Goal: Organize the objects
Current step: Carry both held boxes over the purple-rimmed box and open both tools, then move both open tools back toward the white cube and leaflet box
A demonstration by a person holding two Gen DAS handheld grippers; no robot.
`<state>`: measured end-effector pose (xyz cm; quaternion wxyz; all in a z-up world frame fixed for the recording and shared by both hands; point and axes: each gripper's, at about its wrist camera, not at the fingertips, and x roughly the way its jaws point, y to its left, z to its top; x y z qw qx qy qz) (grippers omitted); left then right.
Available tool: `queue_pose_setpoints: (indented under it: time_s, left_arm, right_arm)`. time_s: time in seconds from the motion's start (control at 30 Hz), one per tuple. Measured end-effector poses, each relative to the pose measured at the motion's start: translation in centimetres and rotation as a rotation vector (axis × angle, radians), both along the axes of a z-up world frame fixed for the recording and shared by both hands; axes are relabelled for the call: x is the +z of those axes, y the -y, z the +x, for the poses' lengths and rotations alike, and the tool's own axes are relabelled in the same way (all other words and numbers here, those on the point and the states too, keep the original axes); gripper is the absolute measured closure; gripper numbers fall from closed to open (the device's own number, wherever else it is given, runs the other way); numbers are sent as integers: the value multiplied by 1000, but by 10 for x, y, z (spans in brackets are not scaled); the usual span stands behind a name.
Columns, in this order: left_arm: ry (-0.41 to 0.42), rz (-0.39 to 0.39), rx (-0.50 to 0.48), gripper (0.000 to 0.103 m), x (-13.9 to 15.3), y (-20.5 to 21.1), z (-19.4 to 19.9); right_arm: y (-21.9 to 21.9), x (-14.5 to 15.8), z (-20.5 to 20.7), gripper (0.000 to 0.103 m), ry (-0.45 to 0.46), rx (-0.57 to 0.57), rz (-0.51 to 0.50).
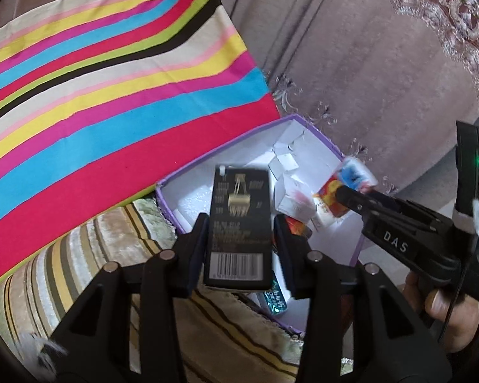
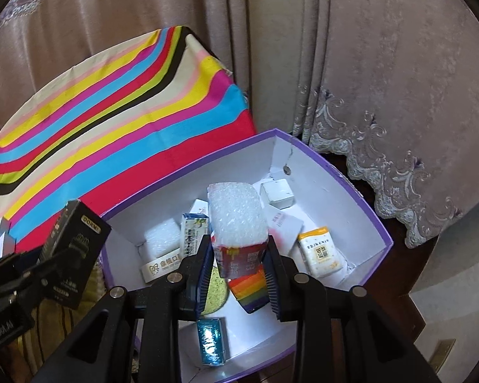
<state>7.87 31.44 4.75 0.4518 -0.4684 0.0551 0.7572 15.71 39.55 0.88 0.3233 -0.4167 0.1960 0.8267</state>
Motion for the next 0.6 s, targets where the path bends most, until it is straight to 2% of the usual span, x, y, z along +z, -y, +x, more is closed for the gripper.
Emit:
queue_pose_setpoints:
  time_s: [0.03, 0.07, 0.13, 0.37, 0.6]
  left_arm:
    - [4, 2, 4, 44, 0, 1, 0]
    - [9, 8, 12, 42, 0, 2, -2]
    - [23, 17, 25, 42, 1, 5, -4]
    - [12, 17, 63, 42, 2, 12, -6]
    - [11, 10, 147, 42, 1, 39, -19]
  right_arm:
    - [0, 0, 0, 61, 1, -2, -3]
    - [-1, -1, 0, 52, -1, -2, -7]
    - [0, -1, 0, 41, -11, 6, -13]
    - [9, -1, -8, 36, -29, 46, -34]
    - [29, -1, -25, 32, -34, 115, -51]
